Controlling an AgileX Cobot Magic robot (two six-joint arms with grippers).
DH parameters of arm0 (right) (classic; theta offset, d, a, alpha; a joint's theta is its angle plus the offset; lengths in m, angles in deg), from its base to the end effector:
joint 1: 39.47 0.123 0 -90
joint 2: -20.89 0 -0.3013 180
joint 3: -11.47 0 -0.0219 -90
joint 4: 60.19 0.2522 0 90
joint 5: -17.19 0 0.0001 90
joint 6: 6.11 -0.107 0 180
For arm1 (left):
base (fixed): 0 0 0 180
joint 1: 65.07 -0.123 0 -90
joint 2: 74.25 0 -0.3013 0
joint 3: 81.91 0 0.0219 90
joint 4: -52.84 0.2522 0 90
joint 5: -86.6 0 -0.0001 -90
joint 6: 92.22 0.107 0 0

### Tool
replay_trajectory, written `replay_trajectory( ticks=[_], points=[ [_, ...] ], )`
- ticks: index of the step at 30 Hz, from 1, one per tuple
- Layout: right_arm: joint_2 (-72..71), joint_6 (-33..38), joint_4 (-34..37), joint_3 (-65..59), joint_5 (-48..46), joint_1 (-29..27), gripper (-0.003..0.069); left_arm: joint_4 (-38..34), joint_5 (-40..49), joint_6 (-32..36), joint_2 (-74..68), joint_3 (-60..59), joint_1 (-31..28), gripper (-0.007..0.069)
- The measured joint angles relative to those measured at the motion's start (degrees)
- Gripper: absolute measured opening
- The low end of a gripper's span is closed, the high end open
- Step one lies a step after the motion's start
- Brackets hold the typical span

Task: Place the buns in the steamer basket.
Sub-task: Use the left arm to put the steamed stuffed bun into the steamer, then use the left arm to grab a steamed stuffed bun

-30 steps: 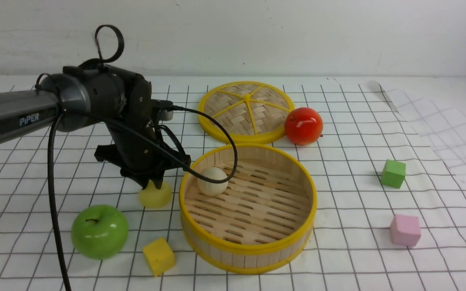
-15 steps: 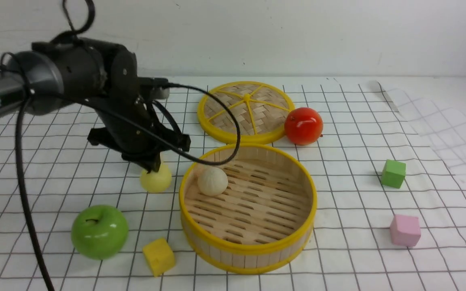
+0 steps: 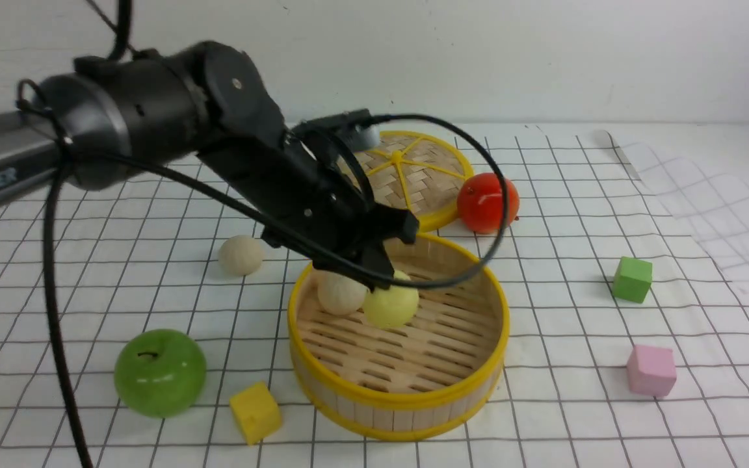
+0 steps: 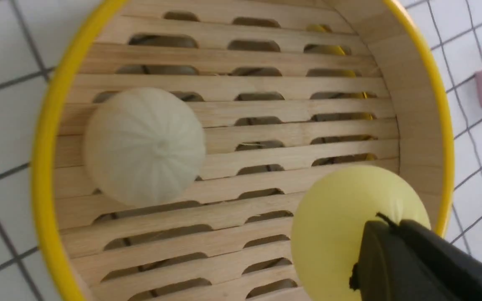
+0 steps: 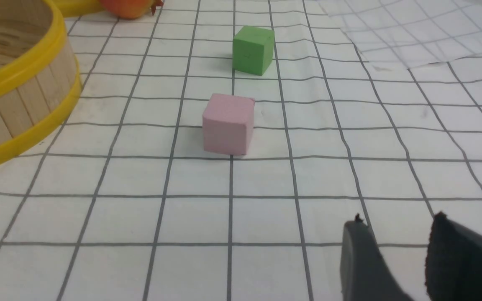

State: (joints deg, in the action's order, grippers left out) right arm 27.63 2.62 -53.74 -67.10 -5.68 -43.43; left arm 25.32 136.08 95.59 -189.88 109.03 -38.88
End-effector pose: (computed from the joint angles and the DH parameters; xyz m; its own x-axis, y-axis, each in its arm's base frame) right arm 0.0522 0.0011 0.1676 -0.3101 -0.0272 -0.9503 0.0125 0.9994 -0.0327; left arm 0.3681 -0.2230 0.2644 -0.8760 0.2337 -0.4219 0.4091 0.8234 -0.3933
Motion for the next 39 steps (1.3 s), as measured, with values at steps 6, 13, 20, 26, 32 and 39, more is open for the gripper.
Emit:
replay_trajectory(
  ticks=[6, 13, 20, 26, 32, 39],
  points=[
    [0.0, 0.0, 0.0, 0.0, 0.0, 0.0, 0.0239, 7.3, -0.7, -5.7, -3.6, 0.0, 2.8, -0.0002],
    [0.0, 0.0, 0.0, 0.0, 0.0, 0.0, 0.0239, 12.4, -1.8, -11.3, -3.8, -0.1, 3.2, 0.0064],
    [0.0, 0.0, 0.0, 0.0, 0.0, 0.0, 0.0239, 13.7, -1.3, -13.4, -3.5, -0.1, 3.2, 0.0206],
    [0.0, 0.0, 0.0, 0.0, 0.0, 0.0, 0.0239, 20.0, -2.0, -13.8, 0.0, -0.1, 3.3, 0.0307],
    [0.0, 0.0, 0.0, 0.0, 0.0, 0.0, 0.0239, 31.9, -6.4, -24.7, 4.2, 0.0, -2.3, 0.032],
    [0.0, 0.0, 0.0, 0.0, 0.0, 0.0, 0.0239, 32.0, -10.0, -28.6, 0.5, 0.0, -11.2, 0.032]
  ],
)
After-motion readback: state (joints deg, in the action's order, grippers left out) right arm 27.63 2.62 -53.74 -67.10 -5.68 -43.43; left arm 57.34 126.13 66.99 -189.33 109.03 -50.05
